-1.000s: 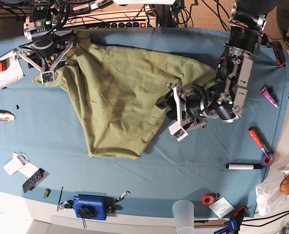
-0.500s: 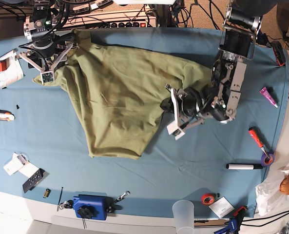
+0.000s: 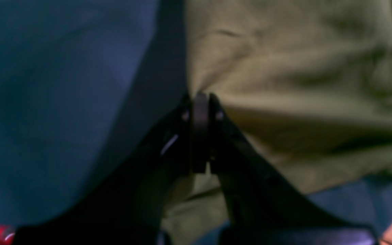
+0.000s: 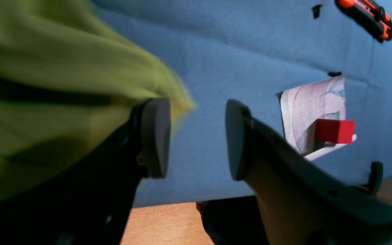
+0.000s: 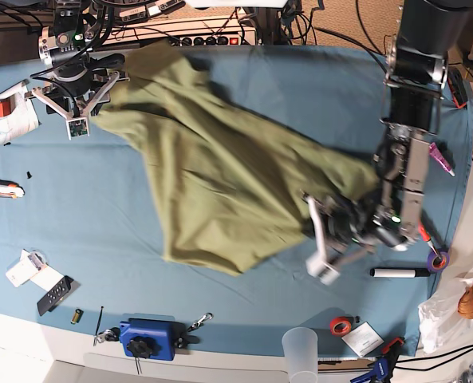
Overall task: Layout the t-shirt on the table in an organized manner, then fold the t-shirt properly
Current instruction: 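Pull the grasped hem away from the right gripper with the left gripper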
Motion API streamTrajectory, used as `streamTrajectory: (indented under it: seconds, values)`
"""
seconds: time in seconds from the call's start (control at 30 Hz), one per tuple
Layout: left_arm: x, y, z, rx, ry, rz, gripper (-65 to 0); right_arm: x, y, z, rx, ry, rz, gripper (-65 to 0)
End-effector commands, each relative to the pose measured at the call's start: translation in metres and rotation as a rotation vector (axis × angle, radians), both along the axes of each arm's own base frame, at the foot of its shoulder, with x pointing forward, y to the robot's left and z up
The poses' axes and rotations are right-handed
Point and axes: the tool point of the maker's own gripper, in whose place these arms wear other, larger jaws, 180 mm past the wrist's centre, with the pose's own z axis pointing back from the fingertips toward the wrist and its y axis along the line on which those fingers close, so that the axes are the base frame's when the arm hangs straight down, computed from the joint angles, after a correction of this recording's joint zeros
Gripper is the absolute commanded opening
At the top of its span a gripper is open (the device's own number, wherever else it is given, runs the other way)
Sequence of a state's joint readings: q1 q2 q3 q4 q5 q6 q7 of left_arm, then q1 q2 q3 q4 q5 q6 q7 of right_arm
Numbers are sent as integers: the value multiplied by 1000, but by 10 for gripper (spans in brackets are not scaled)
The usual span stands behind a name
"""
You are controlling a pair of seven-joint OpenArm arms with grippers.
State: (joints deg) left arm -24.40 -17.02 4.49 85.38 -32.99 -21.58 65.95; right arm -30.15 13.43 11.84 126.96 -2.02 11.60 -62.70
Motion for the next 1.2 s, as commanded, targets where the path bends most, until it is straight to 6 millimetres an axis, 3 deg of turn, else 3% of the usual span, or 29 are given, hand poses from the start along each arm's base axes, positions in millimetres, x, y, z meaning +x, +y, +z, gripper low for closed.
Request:
streamTrajectory:
  seconds: [0.0, 0.17, 0.27, 0.33, 0.47, 0.6, 0.83, 0.97, 1.17]
  values:
    - [16, 11, 25, -25, -73, 34, -650, 5, -2, 9, -19, -38, 9, -383]
    - [22, 38, 34, -54, -98, 110, -634, 8, 3, 8, 17, -47, 17, -383]
    - [23, 42, 35, -59, -99, 124, -438, 5, 22, -1, 131, -15, 50, -383]
    - [23, 43, 34, -62, -90, 141, -357, 4, 39, -4, 206, 2, 104, -383]
    - [15, 46, 31, -29, -37, 154, -349, 3, 55, -5, 270, 12, 163, -383]
    - [12, 57, 40, 10, -68, 151, -349, -5, 68, -10, 340, 47, 197, -383]
    - [-12, 83, 39, 92, -91, 142, -349, -32, 69, -23, 353, 124, 185, -383]
    - [-34, 78, 24, 99, -68, 119, -349, -34, 75, -25, 385, 113, 175, -384]
    - [-68, 62, 11, 96, -50, 74, -349, -40, 93, -36, 589, 101, 122, -384]
